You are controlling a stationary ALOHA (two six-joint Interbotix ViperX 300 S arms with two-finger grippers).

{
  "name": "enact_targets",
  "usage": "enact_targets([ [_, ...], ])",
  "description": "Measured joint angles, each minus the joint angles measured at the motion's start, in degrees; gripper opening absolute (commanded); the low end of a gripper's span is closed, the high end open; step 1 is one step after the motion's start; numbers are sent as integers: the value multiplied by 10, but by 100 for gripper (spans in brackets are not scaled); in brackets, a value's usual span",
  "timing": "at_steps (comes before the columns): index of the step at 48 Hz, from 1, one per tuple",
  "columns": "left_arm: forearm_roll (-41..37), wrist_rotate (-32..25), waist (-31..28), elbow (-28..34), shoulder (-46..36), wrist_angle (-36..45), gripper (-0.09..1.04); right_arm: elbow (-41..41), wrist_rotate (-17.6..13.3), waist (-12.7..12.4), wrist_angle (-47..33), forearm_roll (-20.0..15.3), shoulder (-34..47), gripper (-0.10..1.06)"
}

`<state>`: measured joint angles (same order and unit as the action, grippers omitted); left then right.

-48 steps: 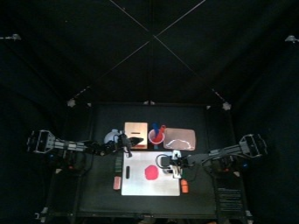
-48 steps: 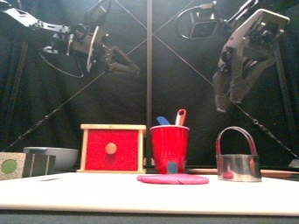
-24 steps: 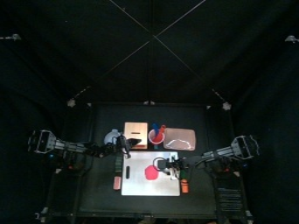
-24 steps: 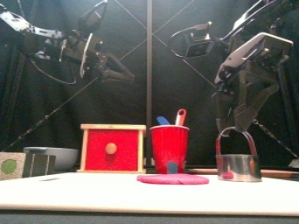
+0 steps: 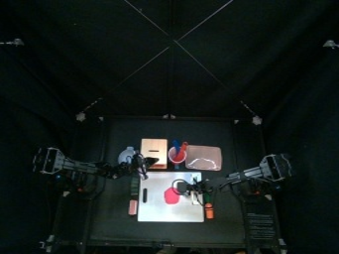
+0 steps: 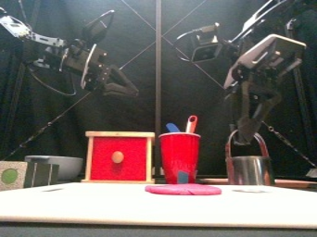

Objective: Get the cutter from the drawer then cut the dough then place the extra dough in the bowl
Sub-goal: Cut the dough

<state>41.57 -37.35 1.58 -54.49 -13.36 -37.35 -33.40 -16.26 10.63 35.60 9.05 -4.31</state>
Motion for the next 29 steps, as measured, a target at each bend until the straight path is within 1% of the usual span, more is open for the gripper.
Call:
enact_targets([
  [6,2,-1,0,-4,-1,1,35,45,-1,1,18,-1,18,53],
  [14,7,0,0,-15,-1,1,35,103,-1,2,51,-6,67,53],
  [22,16,0,-2,-24,-1,0,35,150,0,1,59,-5,108,53],
  [29,18,-1,-2,-30,-1,1,35,174,1,0,61,-3,132,53],
])
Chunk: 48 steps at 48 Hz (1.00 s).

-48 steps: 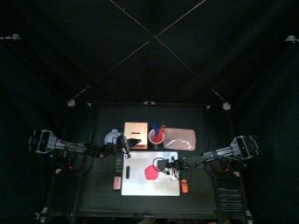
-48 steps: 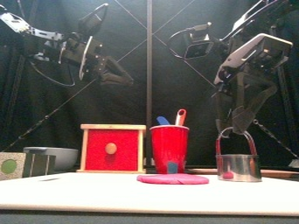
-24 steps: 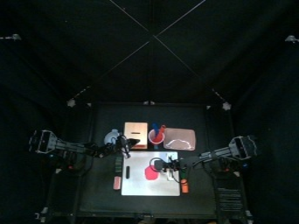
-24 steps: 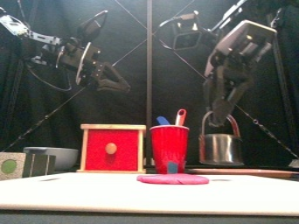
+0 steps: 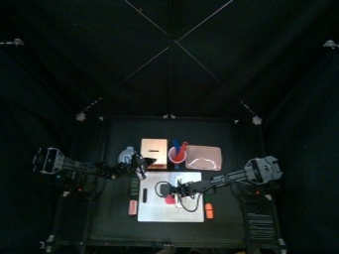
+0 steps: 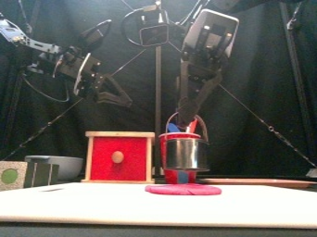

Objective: Get the cutter from the drawer then cut the dough then place the extra dough in the bowl
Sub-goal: Cut the dough

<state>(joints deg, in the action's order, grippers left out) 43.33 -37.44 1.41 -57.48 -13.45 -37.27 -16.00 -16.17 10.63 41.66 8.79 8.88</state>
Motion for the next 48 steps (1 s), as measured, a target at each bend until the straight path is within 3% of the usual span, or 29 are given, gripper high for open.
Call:
enact_targets([
  [35,8,1,0,-9,0,0,35,6,1,-2,-6,1,25,54],
  [40,17,4,0,-10,1,0,35,6,-1,-2,-5,1,25,58],
  [48,36,8,1,-10,0,5,37,6,-1,-3,-11,1,20,75],
])
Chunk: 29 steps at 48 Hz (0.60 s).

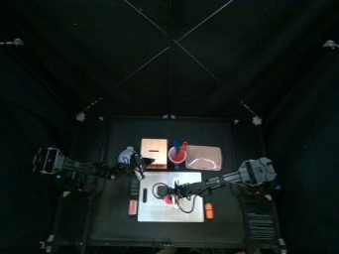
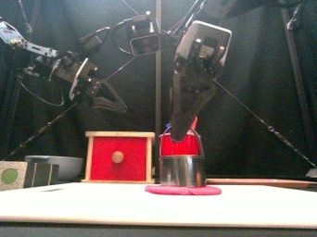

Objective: Get the cutter from the drawer then cut the dough then place the extra dough in the bowl
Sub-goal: Cut the dough

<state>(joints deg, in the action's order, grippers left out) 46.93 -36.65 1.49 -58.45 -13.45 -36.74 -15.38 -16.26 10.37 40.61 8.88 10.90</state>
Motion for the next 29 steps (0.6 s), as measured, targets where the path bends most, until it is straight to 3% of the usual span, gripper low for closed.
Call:
enact_targets([
  [9,-5,0,2,0,0,1,44,-18,-4,-5,-39,7,-37,89],
  [18,-11,2,9,1,1,3,47,-78,-8,-7,-108,16,-99,89],
  [29,-23,25,25,18,10,4,47,-217,-8,-15,-278,36,-207,89],
])
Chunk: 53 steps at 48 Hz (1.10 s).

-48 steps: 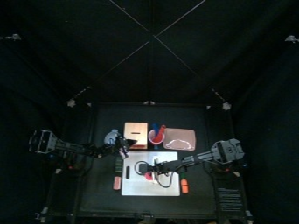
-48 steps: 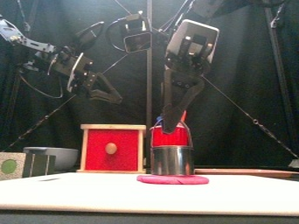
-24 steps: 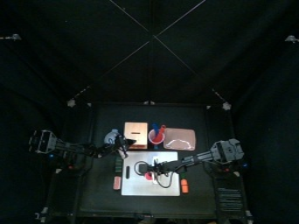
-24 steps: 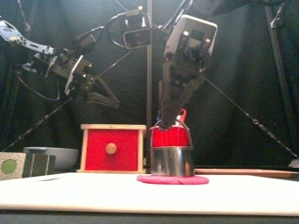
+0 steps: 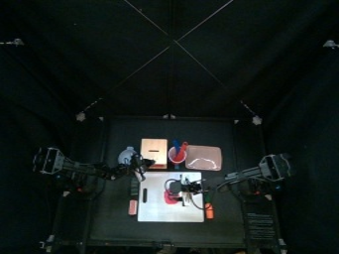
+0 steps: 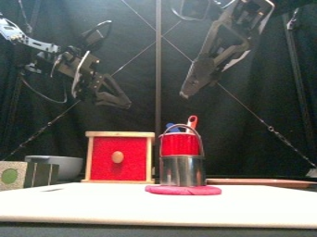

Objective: Get the cutter from the drawer then cut the dough then place the extra dough in the bowl
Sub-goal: Cut the dough

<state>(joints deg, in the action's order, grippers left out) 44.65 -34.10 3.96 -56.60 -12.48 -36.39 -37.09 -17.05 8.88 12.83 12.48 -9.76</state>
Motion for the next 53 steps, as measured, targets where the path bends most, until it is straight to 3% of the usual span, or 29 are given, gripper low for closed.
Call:
enact_targets([
  [10,-70,48,42,26,45,-23,46,-111,10,-20,-166,9,-73,89],
  [16,-116,90,65,45,77,-52,46,-149,5,-40,-194,15,-83,89],
  [22,-160,110,76,59,107,-67,46,-150,3,-51,-197,-3,-83,89],
  [28,-174,116,82,64,124,-69,46,-156,4,-46,-218,-14,-83,89],
  [37,-162,126,102,67,133,-79,46,-208,4,-40,-336,-28,-55,89],
  [53,-162,195,153,31,194,-233,47,-265,15,-38,-552,-86,33,89],
])
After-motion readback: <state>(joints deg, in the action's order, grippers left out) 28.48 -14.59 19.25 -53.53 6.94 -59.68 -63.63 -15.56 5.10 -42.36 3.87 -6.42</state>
